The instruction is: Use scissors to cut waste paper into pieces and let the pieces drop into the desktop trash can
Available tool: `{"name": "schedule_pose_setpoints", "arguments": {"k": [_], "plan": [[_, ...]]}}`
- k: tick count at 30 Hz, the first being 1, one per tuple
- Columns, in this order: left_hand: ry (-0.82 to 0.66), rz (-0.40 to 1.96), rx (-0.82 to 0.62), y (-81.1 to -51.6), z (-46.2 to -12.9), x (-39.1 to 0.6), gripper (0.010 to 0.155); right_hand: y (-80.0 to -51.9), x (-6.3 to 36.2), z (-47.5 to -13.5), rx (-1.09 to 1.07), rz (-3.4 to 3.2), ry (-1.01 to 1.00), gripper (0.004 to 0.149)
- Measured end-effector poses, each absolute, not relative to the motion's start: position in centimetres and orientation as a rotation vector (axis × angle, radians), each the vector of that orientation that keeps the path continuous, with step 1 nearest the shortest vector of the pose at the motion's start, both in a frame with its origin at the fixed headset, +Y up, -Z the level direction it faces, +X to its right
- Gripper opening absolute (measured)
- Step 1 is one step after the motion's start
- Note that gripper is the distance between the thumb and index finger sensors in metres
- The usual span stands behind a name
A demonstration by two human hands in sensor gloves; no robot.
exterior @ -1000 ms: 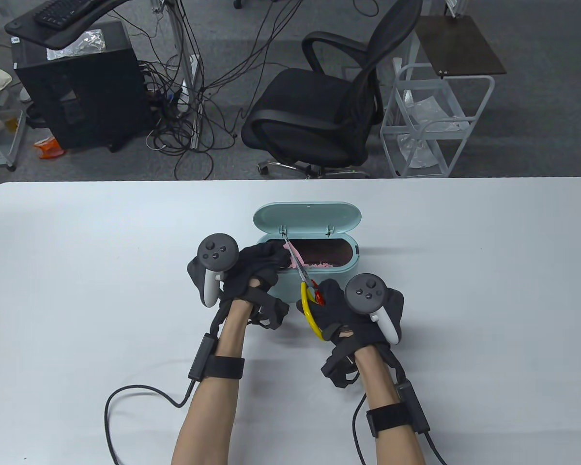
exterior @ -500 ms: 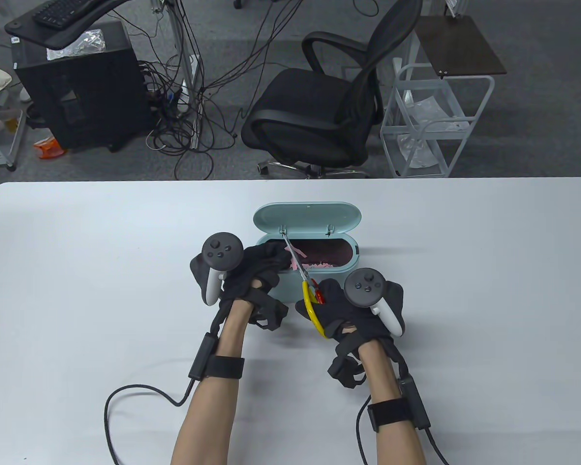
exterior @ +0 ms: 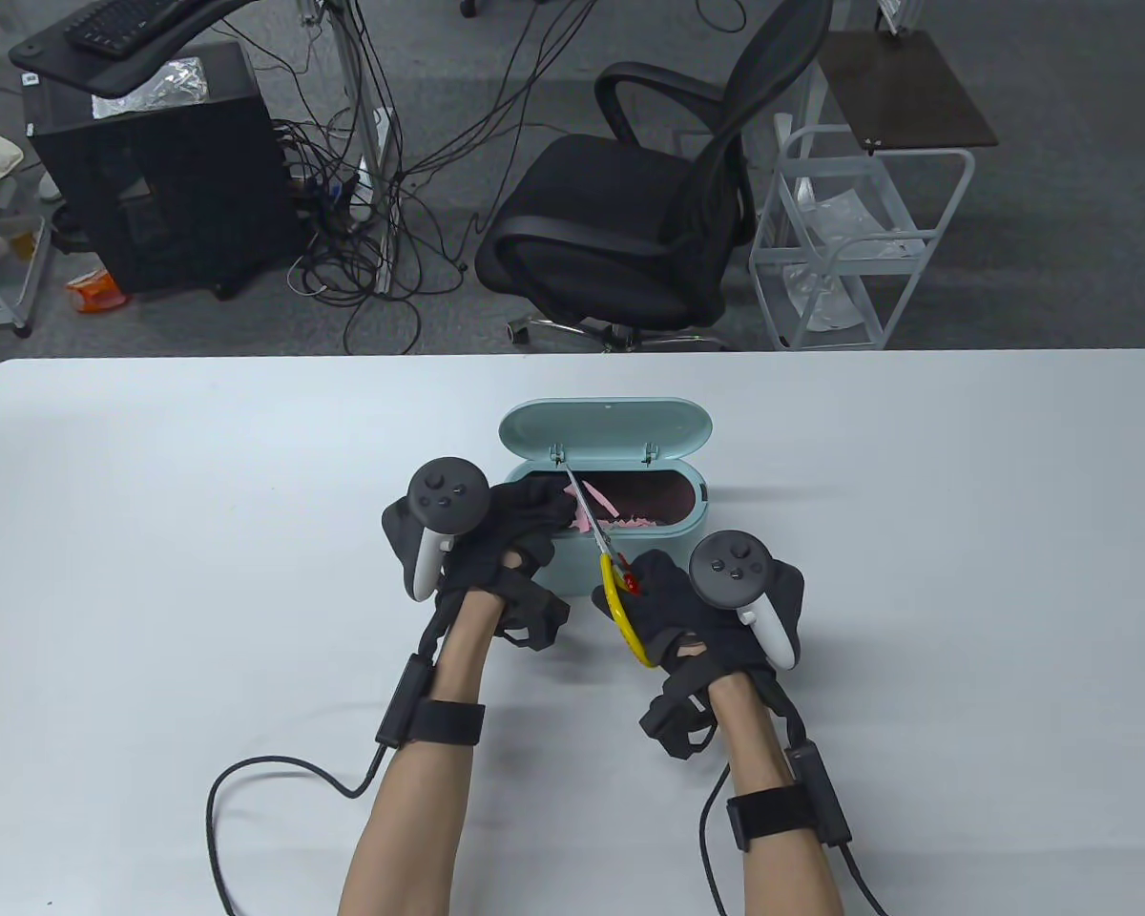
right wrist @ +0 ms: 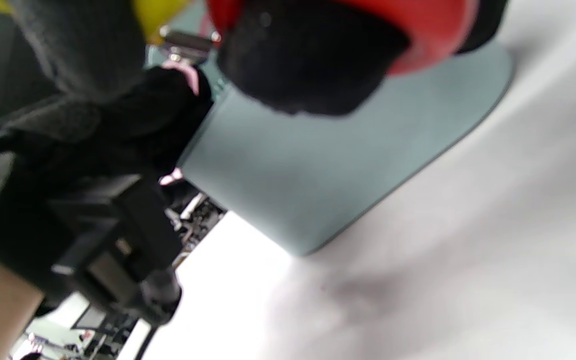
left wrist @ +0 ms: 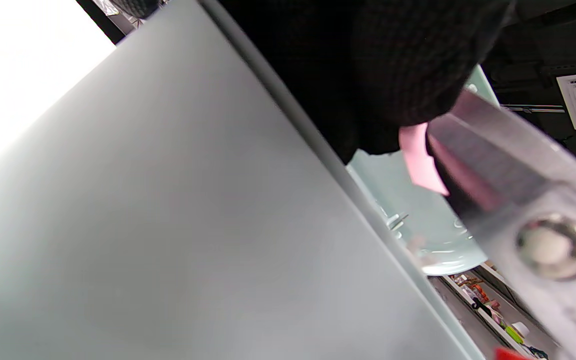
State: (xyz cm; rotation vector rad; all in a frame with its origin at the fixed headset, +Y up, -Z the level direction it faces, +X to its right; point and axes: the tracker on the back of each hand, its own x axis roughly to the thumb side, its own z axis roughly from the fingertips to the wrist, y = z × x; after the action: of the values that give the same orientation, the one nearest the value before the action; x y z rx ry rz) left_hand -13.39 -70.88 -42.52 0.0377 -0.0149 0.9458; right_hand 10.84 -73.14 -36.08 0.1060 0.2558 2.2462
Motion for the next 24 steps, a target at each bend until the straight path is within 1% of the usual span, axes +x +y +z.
{"name": "schedule_pose_setpoints", "arguments": {"k": [7,10,17,21,24], "plan": [[-0.012,0.926,0.062,-70.9,-42.5,-13.3,0.041,-73.1,11.4,-35.8,0.060,2.188,0.223,0.073],[-0.008,0.905,0.103,-70.6,-42.3,-13.3,0.041,-73.1,12.1,-35.5,0.051,2.181,0.211,0.073],[-0.009,0.721,0.181,-69.2,-41.5,-12.2,0.040,-73.0,13.5,-33.9,0.049,2.142,0.172,0.074],[-0.029,0.635,0.185,-69.2,-41.4,-11.8,0.041,-72.9,14.0,-33.4,0.053,2.141,0.155,0.074],[-0.050,0.571,0.184,-68.8,-41.1,-11.1,0.044,-72.7,14.2,-33.3,0.055,2.125,0.146,0.074]]}}
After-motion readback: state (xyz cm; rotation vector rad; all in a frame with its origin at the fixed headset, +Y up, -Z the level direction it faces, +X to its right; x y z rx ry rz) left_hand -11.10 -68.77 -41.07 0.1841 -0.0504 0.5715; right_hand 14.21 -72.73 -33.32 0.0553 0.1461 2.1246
